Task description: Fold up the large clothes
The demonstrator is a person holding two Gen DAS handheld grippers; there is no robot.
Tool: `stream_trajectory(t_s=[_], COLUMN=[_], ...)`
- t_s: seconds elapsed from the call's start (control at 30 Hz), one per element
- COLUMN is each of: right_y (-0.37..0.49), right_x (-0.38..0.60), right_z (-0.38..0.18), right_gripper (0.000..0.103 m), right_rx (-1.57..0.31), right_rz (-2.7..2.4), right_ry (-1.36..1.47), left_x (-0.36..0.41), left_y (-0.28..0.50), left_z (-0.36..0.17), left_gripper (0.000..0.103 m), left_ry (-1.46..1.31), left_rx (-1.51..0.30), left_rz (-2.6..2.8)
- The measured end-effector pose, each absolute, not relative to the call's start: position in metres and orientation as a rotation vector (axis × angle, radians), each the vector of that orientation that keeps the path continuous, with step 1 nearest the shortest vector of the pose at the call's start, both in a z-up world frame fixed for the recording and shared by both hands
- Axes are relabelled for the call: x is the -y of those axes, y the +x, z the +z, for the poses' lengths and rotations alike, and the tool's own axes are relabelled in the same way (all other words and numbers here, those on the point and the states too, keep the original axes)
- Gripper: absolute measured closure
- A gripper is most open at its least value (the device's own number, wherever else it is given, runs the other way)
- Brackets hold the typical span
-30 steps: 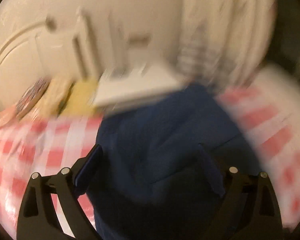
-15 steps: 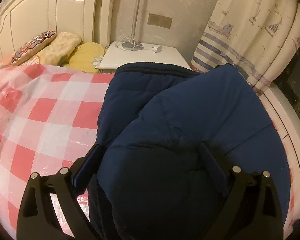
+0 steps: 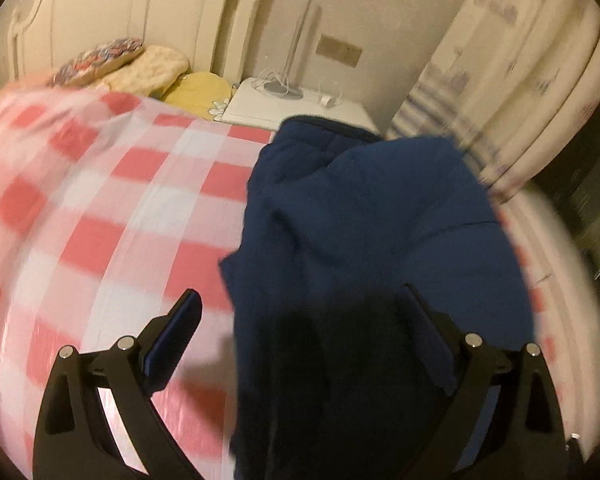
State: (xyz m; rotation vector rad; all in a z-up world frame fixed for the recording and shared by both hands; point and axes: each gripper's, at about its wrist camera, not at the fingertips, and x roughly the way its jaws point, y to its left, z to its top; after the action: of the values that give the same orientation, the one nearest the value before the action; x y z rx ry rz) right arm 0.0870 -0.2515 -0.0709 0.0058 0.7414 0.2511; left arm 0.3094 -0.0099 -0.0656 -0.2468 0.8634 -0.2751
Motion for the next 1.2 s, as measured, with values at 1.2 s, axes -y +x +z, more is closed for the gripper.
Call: stream_trajectory(t_s=[1.2], right_y=[0.01], right_x=[0.254], right_z=[0.016], right_gripper=[0.005], right_rx=[-0.434], right_rz=[0.073], right_ry=[0.036], left_x=[0.012], left_y=[0.052], left_z=[0.008], left_gripper=[0.002], left_ry=[0.041], left_rx=[-0.413], left_rz=[-0.165])
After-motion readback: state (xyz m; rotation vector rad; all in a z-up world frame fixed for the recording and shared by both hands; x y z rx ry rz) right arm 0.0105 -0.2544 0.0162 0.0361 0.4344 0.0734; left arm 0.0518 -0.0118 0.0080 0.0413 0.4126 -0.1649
